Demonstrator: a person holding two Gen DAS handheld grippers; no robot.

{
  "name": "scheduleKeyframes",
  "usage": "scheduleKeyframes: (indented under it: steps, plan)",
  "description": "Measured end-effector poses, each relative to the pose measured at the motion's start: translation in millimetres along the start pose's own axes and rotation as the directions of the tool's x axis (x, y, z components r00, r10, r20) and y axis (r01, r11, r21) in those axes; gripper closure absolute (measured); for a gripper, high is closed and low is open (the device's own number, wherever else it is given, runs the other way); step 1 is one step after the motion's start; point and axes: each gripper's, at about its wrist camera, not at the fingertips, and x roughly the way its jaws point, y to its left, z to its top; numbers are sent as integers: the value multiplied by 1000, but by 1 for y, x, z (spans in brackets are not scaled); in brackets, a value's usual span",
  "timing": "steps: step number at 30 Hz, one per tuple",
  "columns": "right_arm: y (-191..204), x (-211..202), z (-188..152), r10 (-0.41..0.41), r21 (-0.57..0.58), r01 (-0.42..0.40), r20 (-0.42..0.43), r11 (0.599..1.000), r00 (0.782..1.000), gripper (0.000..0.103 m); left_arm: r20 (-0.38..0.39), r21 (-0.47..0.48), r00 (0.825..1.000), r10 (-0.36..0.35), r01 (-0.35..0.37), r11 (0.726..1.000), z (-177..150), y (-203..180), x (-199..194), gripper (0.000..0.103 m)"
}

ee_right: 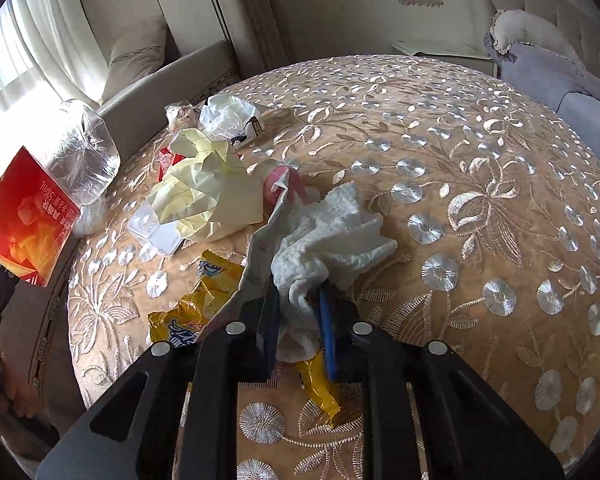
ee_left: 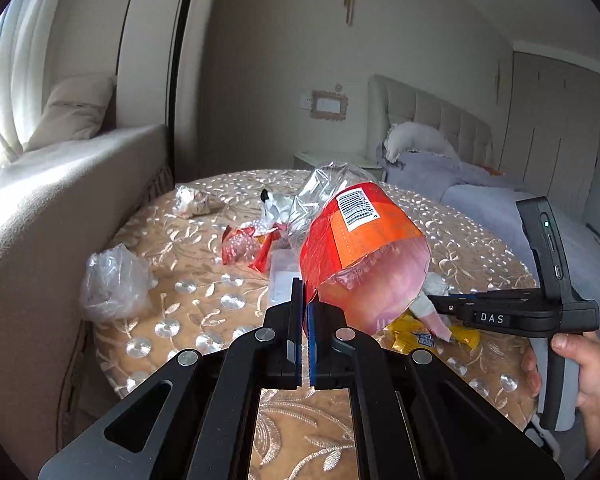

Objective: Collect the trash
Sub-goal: 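Hold the orange-red box in the left tool while the right tool grasps the white tissue, then carry the box and tissue in both tools over the white bin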

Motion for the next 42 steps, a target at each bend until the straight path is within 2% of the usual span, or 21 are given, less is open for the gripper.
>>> scheduleKeyframes:
  steps: [3, 6, 9, 16, 21, 25, 31, 34, 42]
  plan:
    - [6, -28, -3, -8, -31, 11, 105, 999, 994, 91, 6, 4, 1000, -1, 1, 1000, 0, -2, -3, 102]
    - [10, -66, -7, -52, -67, 68, 224, 995, 973, 91, 13, 13, 1000, -9, 9, 1000, 0, -7, -8, 102]
    - [9, -98, -15, -89, -81, 116, 288, 990, 954, 91, 17, 19, 999, -37, 36, 999, -2, -16, -11, 102]
    - [-3, -150, -56, -163, -57, 195, 354, 979, 921, 91, -3, 79, 992, -128, 128, 989, -17, -60, -18, 102]
    - [-13, -180, -95, -226, -29, 256, 382, 966, 896, 91, -41, 121, 973, -227, 231, 966, -35, -101, -27, 102]
    - [-25, -202, -126, -276, -4, 300, 382, 954, 882, 91, -77, 154, 948, -310, 319, 935, -50, -138, -35, 102]
    - [-46, -228, -172, -347, 62, 349, 365, 935, 864, 91, -139, 217, 896, -422, 444, 870, -79, -196, -47, 102]
    - [-56, -240, -196, -401, 94, 394, 350, 914, 846, 91, -195, 246, 866, -460, 498, 832, -99, -224, -49, 102]
    - [-87, -263, -252, -483, 194, 444, 282, 875, 829, 91, -369, 257, 766, -526, 628, 734, -153, -290, -40, 102]
